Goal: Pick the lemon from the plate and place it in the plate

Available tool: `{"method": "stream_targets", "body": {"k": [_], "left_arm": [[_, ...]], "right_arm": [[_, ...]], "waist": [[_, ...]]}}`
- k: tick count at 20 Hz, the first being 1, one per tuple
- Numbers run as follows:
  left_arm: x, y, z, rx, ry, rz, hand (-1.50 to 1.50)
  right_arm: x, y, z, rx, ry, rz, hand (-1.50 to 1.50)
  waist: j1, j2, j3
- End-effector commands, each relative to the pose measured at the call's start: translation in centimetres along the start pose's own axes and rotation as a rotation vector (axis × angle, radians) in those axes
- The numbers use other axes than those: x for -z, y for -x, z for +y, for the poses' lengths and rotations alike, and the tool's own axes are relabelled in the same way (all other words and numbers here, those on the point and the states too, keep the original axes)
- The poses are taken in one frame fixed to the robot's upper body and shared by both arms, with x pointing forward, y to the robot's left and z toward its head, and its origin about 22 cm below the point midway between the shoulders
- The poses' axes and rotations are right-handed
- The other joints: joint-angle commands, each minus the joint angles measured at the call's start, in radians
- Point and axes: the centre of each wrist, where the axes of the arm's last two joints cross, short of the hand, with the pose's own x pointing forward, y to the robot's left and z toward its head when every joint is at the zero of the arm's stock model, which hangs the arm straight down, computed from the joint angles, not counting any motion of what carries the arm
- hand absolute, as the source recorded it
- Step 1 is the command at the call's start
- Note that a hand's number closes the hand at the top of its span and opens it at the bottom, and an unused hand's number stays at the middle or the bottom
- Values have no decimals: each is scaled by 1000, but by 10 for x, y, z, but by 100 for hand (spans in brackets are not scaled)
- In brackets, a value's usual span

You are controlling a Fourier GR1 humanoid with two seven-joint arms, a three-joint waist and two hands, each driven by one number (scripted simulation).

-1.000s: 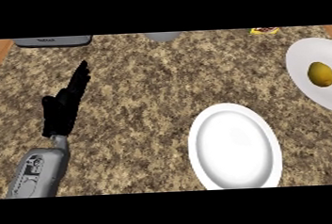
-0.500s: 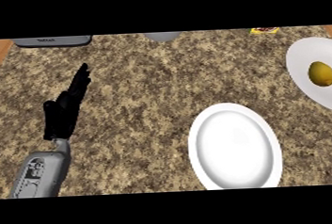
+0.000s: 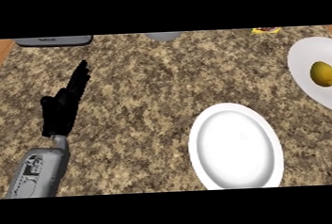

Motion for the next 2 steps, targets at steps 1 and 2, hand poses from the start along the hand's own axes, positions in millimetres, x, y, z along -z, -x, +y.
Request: {"method": "stream_targets", "body": {"k": [1, 2], "left_arm": [[-4, 6, 9, 4, 12, -7, 0], [-7, 10, 6, -6, -3, 9, 0]], "right_arm": [[-11, 8, -10, 2, -1, 1, -150], [-20, 12, -18, -8, -11, 4, -150]], "waist": [[4, 1, 1], [-3, -2, 1]]}}
